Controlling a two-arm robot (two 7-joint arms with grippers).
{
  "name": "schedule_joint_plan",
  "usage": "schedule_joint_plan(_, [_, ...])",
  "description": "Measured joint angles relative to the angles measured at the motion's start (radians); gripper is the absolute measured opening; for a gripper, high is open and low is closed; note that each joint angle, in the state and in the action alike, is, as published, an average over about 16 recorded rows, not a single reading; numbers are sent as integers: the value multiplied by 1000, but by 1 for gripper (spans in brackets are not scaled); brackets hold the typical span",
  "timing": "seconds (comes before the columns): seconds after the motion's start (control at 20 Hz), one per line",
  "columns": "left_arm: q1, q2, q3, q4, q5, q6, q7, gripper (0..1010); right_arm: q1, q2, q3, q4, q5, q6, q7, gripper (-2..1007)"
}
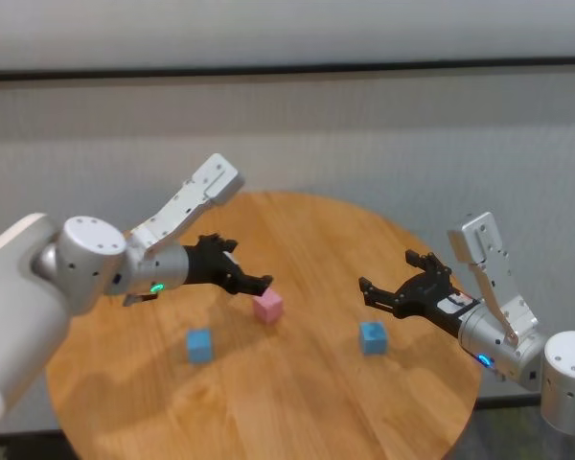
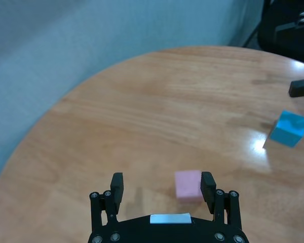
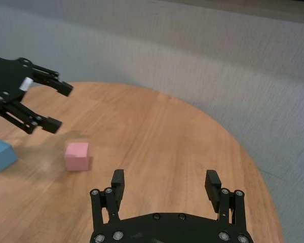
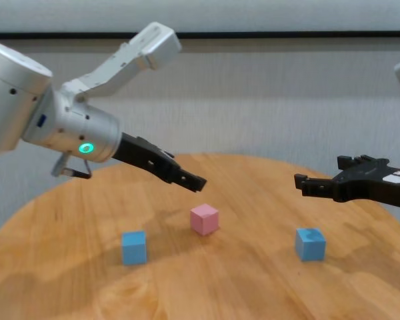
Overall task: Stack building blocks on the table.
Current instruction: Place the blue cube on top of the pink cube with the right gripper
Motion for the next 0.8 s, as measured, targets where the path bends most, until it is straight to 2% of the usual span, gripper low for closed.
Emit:
schedule_joint_plan(0.45, [111,95,-50,-212,11,96,51,1001,0,0,0,0,0,0,0,1000])
schedule_joint_plan(0.6, [147,119,-66,-265,14,116,64,1001,0,0,0,0,0,0,0,1000])
schedule_joint_plan(0.8, [190,142,-88,-314,17,129,77,1001,0,0,0,0,0,0,0,1001])
